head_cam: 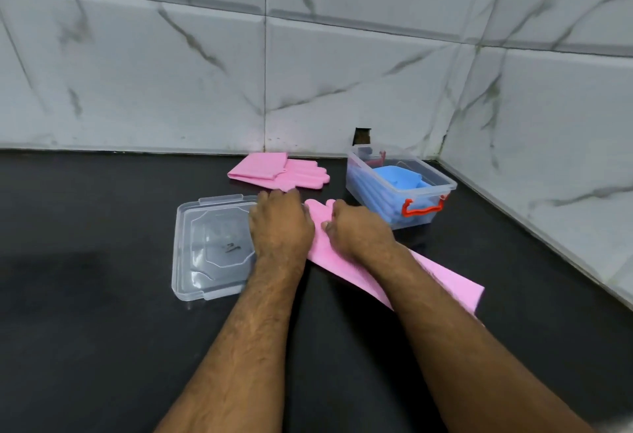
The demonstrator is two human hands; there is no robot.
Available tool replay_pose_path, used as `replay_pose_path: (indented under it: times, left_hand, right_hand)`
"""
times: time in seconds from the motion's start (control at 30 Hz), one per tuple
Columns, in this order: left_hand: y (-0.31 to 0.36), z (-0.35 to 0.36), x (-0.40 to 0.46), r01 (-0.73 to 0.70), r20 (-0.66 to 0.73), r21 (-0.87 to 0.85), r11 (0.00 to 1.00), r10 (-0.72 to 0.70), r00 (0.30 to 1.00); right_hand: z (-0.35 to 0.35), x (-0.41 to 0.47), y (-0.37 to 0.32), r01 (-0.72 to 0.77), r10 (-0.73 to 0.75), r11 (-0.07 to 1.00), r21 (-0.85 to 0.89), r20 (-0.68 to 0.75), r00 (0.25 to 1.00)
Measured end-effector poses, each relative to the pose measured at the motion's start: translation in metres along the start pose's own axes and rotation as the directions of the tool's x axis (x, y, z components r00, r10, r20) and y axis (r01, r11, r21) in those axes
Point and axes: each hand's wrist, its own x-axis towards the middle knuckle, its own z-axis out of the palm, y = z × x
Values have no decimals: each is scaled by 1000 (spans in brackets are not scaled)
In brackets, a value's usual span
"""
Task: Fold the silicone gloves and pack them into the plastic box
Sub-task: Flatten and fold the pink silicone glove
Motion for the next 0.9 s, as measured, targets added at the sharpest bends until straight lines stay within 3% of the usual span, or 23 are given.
replay_pose_path:
  times: [0.1, 0.37, 0.6, 0.73, 0.8, 0.9]
  left_hand:
    - [0, 12, 6, 15, 90, 38, 999, -18, 996]
    - [-6, 22, 18, 19, 103, 109, 994, -31, 994]
    - [-10, 14, 19, -25, 166, 138, 990, 2, 986]
    - [-13, 2, 32, -123, 213, 234, 964, 73, 974]
    - [-14, 2, 33, -121, 190, 208, 971, 81, 978]
    - [-14, 7, 40, -82, 142, 15, 996, 79, 987]
  right_hand:
    - [7, 19, -4, -25, 27, 999, -28, 57, 998]
    - [15, 23, 5, 67, -66, 997, 33, -39, 997]
    - [8, 19, 4, 99, -82, 976, 194, -95, 992]
    - [6, 19, 6, 109, -91, 970, 219, -93, 992]
    - [8, 20, 6, 117, -100, 969, 219, -87, 991]
    - [14, 22, 6, 128, -104, 967, 220, -119, 987]
